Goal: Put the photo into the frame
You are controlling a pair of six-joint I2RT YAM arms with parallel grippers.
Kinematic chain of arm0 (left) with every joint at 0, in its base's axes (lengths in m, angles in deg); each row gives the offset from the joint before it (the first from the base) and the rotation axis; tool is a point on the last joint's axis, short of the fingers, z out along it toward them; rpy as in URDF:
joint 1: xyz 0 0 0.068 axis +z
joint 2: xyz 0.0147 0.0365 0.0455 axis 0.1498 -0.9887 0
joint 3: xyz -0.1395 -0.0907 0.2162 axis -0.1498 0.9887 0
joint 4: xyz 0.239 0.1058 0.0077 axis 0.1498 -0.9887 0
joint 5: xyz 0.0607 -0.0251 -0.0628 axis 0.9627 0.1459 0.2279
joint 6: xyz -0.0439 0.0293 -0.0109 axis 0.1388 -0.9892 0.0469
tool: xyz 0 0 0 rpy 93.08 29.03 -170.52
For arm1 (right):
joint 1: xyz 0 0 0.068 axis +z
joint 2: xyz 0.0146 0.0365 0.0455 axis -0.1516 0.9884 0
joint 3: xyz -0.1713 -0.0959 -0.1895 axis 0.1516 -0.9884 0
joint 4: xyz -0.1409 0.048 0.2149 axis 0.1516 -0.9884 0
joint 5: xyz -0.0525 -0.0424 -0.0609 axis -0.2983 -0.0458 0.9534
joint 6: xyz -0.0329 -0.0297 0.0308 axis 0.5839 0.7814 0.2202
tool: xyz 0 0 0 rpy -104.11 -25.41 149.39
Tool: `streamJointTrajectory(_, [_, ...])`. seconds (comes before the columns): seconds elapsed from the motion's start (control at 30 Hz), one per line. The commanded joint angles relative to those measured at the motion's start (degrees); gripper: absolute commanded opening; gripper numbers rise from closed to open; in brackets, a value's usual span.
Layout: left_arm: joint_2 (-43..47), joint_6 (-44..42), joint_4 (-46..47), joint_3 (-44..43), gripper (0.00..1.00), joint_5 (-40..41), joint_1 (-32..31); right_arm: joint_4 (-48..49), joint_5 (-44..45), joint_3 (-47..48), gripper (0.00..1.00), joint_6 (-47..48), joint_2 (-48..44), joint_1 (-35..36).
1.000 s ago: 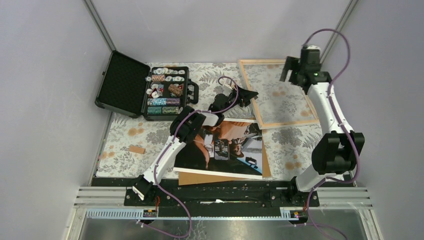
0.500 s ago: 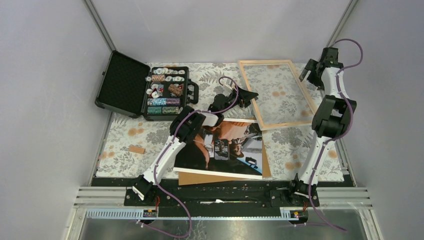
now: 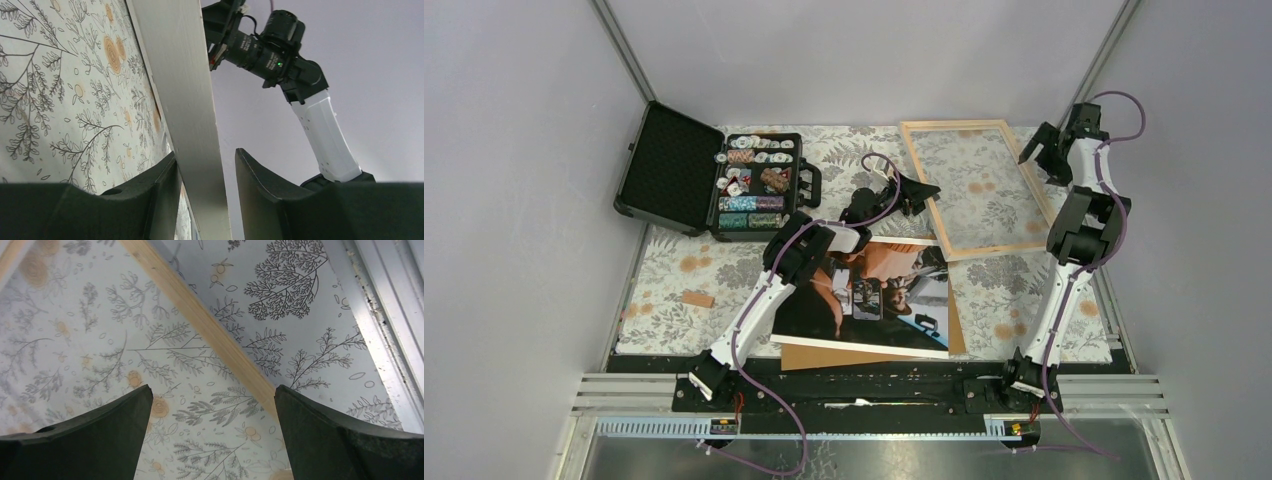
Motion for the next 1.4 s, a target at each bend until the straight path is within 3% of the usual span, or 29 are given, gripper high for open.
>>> streamJointTrajectory(0.0, [-1.9, 1.3, 8.1, 1.8, 0.46, -0.4, 1.0, 1.0, -3.4, 2.2, 0.99, -1.7, 2.3, -0.8])
streamJointTrajectory(0.6, [-3.2, 3.4, 10.8, 1.7, 0.42, 1.0, 1.3, 3.9, -8.8, -4.9, 0.91, -2.9, -0.7, -1.1])
streamJointTrajectory(0.93, [-3.4, 3.7, 10.8, 2.0, 0.41, 1.4, 1.5, 2.5, -4.6, -5.7, 0.96, -0.5, -5.1, -1.1])
streamJointTrajectory(1.37, [-3.1, 3.4, 10.8, 2.4, 0.40, 1.4, 1.5, 3.5, -5.5, -9.8, 0.93, -0.3, -6.0, -1.1])
